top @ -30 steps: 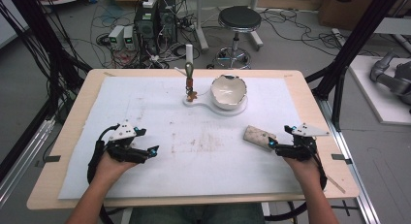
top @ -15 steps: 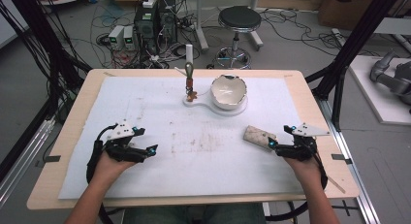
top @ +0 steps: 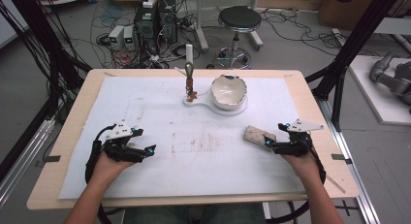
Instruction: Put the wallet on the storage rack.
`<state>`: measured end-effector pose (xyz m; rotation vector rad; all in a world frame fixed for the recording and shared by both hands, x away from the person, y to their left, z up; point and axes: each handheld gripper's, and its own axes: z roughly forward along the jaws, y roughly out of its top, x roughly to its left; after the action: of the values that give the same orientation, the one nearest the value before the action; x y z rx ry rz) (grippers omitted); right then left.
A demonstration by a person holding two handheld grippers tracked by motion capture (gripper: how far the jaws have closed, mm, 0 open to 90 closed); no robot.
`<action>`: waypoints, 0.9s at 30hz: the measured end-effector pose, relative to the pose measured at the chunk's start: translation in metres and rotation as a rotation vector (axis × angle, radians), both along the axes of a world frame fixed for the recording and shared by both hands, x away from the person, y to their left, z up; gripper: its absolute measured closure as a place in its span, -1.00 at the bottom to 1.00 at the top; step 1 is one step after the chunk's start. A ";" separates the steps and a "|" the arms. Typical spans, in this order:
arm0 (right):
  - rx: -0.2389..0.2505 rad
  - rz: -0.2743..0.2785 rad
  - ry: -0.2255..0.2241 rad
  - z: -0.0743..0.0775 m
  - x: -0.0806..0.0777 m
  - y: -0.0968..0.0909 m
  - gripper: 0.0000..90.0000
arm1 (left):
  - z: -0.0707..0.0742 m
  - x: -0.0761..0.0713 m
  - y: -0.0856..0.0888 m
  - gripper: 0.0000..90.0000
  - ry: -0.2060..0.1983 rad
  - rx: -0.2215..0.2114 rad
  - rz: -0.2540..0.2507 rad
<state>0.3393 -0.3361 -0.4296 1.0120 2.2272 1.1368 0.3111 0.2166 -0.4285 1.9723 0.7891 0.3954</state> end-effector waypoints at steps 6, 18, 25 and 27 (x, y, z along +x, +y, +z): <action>-0.011 0.081 0.064 -0.003 0.011 0.001 -0.56 | -0.001 0.000 0.002 -0.58 0.002 -0.009 0.007; -0.096 0.182 0.142 -0.019 0.025 0.003 -0.56 | -0.001 0.000 0.000 -0.58 0.004 0.005 -0.004; -0.142 0.181 0.162 -0.024 0.027 0.003 -0.58 | -0.002 0.000 -0.001 -0.58 0.005 0.010 -0.008; -0.141 0.180 0.163 -0.025 0.027 0.003 -0.58 | -0.002 0.000 0.000 -0.58 0.005 0.010 -0.009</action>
<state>0.3666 -0.3330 -0.4541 0.8898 2.5319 0.9827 0.3109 0.2162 -0.4300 1.9860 0.7827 0.3898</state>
